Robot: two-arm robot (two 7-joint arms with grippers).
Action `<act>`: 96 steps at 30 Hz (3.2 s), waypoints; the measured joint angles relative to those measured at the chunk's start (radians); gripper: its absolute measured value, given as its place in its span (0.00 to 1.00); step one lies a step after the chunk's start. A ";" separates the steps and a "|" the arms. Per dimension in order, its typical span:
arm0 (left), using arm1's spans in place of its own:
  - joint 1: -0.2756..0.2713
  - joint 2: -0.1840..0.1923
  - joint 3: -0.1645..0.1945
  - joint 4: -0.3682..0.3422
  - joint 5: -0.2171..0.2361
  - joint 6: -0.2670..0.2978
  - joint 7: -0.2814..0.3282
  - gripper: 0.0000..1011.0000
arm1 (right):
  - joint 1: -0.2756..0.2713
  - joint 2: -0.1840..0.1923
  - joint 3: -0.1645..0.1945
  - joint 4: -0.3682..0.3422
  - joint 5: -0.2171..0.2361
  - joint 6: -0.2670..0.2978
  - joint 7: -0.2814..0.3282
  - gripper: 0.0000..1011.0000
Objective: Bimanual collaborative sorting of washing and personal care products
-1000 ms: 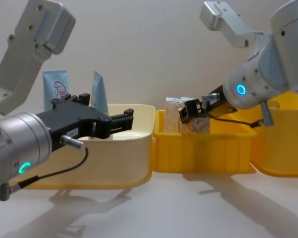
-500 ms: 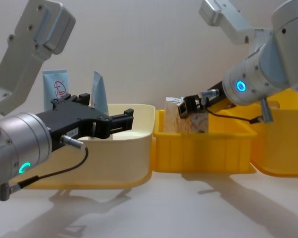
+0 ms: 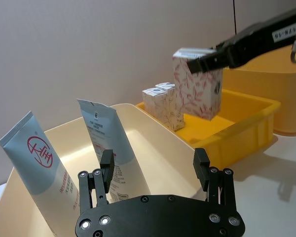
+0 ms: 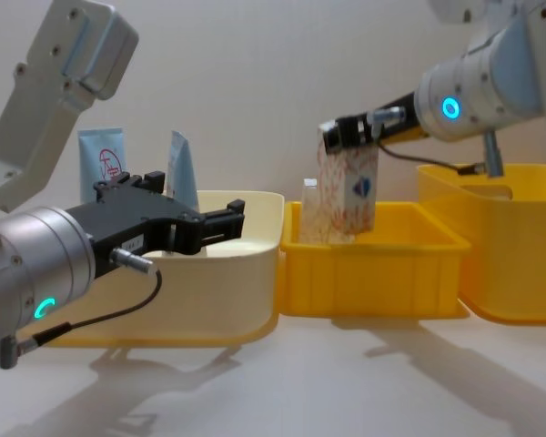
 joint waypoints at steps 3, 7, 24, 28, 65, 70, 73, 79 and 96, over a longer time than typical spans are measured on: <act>0.000 0.000 0.000 0.000 0.000 0.000 0.000 0.99 | 0.000 0.009 0.006 -0.024 -0.006 -0.021 0.004 0.44; 0.000 0.000 0.000 0.000 0.000 0.000 0.000 0.99 | 0.000 0.019 0.013 -0.050 -0.011 -0.039 0.005 0.44; 0.000 0.000 0.000 0.000 0.000 0.000 0.000 0.99 | -0.009 0.131 0.128 -0.194 -0.053 -0.099 -0.018 0.44; 0.000 0.000 0.000 0.000 0.000 0.000 0.000 0.99 | -0.016 0.158 0.163 -0.206 -0.057 -0.094 -0.024 0.44; 0.000 0.000 0.000 0.000 0.000 0.000 0.000 0.99 | 0.013 0.195 0.204 -0.035 -0.030 0.094 0.076 0.75; 0.000 0.000 0.000 0.000 0.000 0.000 0.000 0.99 | 0.017 0.192 0.201 -0.020 -0.029 0.101 0.082 0.89; 0.000 0.000 0.000 0.000 0.000 0.000 0.000 0.99 | 0.018 0.191 0.200 -0.015 -0.028 0.104 0.083 0.95; -0.002 -0.002 -0.001 0.002 -0.001 0.000 -0.002 0.99 | 0.021 0.189 0.198 -0.006 -0.027 0.108 0.088 0.99; -0.074 -0.039 -0.014 0.096 -0.027 0.023 -0.048 0.99 | 0.023 0.187 0.196 0.003 -0.026 0.113 0.091 0.99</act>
